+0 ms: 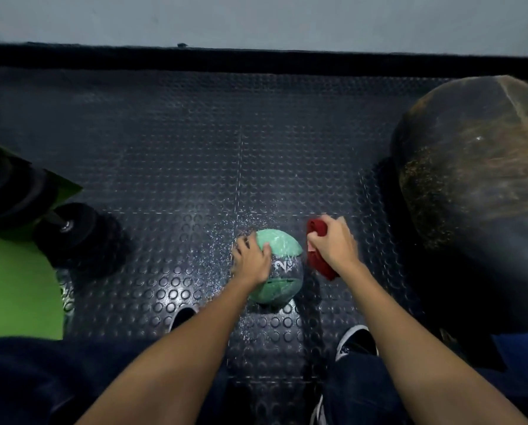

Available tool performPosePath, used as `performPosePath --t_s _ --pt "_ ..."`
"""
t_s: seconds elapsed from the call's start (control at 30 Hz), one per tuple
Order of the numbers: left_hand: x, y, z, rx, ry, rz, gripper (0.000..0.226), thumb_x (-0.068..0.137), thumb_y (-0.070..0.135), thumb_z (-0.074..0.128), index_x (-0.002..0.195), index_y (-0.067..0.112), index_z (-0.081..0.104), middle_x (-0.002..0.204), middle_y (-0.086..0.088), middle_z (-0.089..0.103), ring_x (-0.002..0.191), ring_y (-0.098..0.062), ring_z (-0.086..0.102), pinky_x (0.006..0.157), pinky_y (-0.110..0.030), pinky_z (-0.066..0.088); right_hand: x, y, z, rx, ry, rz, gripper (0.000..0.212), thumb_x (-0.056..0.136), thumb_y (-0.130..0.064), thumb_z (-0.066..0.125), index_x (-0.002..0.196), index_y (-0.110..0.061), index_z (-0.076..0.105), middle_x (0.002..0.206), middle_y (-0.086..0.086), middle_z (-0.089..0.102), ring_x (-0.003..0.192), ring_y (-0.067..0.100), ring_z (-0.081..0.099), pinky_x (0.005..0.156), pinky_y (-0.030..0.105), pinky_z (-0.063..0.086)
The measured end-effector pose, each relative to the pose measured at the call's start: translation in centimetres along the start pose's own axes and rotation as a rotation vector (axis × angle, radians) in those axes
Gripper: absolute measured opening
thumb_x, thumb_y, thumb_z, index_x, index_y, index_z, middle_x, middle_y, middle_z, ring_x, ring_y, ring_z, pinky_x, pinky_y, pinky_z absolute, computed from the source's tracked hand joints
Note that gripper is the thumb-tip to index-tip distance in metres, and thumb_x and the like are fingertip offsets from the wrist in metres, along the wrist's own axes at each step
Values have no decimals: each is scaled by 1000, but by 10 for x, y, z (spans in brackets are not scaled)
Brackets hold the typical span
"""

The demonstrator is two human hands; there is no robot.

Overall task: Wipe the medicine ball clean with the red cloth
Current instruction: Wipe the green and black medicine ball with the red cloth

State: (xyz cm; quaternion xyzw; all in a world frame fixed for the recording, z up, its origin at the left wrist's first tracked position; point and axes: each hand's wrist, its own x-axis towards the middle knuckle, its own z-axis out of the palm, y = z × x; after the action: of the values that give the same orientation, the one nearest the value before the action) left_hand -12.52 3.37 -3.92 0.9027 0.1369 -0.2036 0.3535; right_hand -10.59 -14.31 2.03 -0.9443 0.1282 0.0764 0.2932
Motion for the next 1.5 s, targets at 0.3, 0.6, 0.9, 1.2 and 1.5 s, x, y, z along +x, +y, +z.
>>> performPosePath --t_s 0.3,0.6,0.9,1.2,1.5 --pt "40 -14 12 -74 160 2 17 103 47 35 107 31 32 95 5 56 85 -21 58 88 -50 54 -8 9 57 69 -166 -600 41 73 3 71 110 -11 66 113 -2 58 106 6 44 102 28 39" --pt "41 -19 14 -66 166 56 40 97 57 31 121 30 50 120 9 60 106 -17 58 98 -53 48 -5 10 46 134 -207 -684 36 70 10 66 101 -7 68 101 1 65 99 15 53 92 25 44" --pt "40 -16 10 -60 157 37 33 100 52 34 117 29 50 112 7 60 101 -20 58 93 -49 50 -17 5 53 117 -195 -704 36 69 9 67 100 -6 69 102 0 64 100 15 51 96 20 41" --pt "39 -21 -8 -98 100 -38 28 103 40 35 119 22 48 119 6 52 125 -22 45 112 -61 30 -7 16 45 462 25 125 57 79 3 65 129 -21 57 110 -1 65 83 8 64 78 18 53" --pt "31 -14 -4 23 95 -26 49 105 51 25 139 24 47 145 3 49 134 -27 43 113 -63 25 -22 7 57 177 -178 -261 51 81 11 54 125 -13 55 130 10 55 106 14 53 93 22 44"
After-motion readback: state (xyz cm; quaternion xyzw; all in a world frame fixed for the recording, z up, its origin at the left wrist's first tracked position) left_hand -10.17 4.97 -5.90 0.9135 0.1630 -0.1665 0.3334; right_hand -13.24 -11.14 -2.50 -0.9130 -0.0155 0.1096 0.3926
